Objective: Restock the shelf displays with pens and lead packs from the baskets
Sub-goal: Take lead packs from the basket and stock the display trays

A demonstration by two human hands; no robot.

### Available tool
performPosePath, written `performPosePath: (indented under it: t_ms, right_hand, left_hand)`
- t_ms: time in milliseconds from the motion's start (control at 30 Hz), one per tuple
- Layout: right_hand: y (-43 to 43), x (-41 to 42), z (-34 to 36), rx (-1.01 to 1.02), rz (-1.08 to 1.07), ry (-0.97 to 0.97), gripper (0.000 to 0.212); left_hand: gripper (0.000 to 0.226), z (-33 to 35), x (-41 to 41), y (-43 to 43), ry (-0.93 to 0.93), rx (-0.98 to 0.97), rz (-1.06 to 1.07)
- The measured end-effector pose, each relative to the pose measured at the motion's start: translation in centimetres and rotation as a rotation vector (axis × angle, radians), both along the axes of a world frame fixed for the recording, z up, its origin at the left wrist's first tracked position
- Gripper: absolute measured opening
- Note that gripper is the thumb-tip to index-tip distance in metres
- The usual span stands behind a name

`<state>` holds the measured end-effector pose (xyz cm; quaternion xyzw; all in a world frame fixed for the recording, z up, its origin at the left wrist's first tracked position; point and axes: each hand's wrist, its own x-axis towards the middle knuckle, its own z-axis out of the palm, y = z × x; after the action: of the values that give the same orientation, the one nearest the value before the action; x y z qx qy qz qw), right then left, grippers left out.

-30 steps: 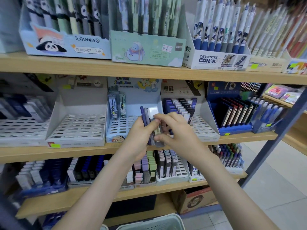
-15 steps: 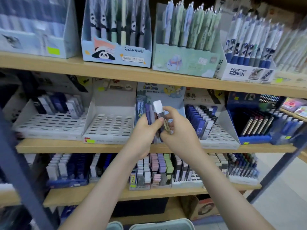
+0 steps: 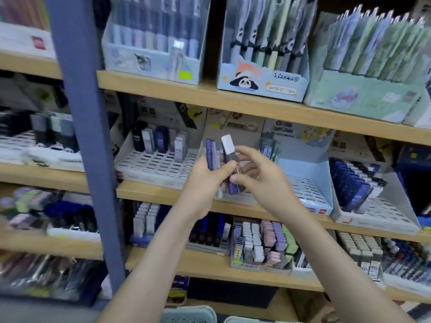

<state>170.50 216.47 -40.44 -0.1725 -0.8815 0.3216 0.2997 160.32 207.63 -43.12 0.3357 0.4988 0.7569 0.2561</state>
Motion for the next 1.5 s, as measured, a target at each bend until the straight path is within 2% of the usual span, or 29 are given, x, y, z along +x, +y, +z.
performPosePath:
  t_ms: [133,233,367,433,533,667,733,900,1033,1167,1233,1333,1500]
  right_hand:
    - [-0.5,-1.6,-0.1,-0.127,0.074,0.036,0.043]
    - [-0.4,-2.6,-0.6,-0.333,0.095,0.077,0.031]
    - [0.5,-4.6,-1.5,-0.62,0.018,0.177,0.019]
    - [1.1,-5.6,-1.7,-0.666,-0.023,0.227,0.02]
    - [1.8,-6.7,-1.5,-0.612,-0.075,0.246,0.012]
    - [3.1,-8.8,-1.5,-0.57,-0.143,0.265,0.012]
    - [3.6,-9.8,-1.6,-0.536,-0.171,0.215,0.008]
    - [4.7,-11.8,-2.1,-0.344,-0.254,0.022,0.016]
    - [5.1,-12.4,-2.1,-0.329,-0.286,0.013,0.008]
    - [5.3,-12.5,-2.1,-0.371,-0.308,0.086,0.01]
    - [5.6,-12.6,-2.3,-0.355,-0.341,0.09,0.02]
    - [5.8,-12.6,-2.4,-0.29,-0.33,0.012,0.029]
    - [6.1,-12.3,-1.9,-0.202,-0.297,-0.072,0.025]
  left_hand:
    - [0.012,0.0,-2.1,-1.5,0.044,-0.033,0.042]
    - [0.013,-0.2,-3.5,-2.4,-0.004,-0.043,0.089]
    - [0.023,-0.4,-5.4,-3.7,-0.102,0.008,0.132]
    - [0.024,-0.5,-6.3,-4.3,-0.096,0.023,0.157]
    - [0.026,-0.8,-7.5,-5.0,-0.084,0.057,0.163]
    - [0.027,-0.9,-8.4,-5.5,-0.08,0.085,0.175]
    - [0.027,-1.0,-8.5,-5.4,-0.074,0.084,0.158]
    - [0.027,-1.4,-8.8,-5.0,-0.07,0.068,0.13]
    - [0.028,-1.9,-9.1,-4.7,-0.077,0.054,0.136]
    - [0.028,-2.2,-9.3,-4.7,-0.086,0.048,0.148]
    - [0.028,-2.2,-9.4,-4.7,-0.085,0.045,0.147]
    - [0.027,-2.3,-9.4,-4.5,-0.092,0.046,0.143]
    - [0.024,-2.3,-9.1,-4.2,-0.107,0.057,0.123]
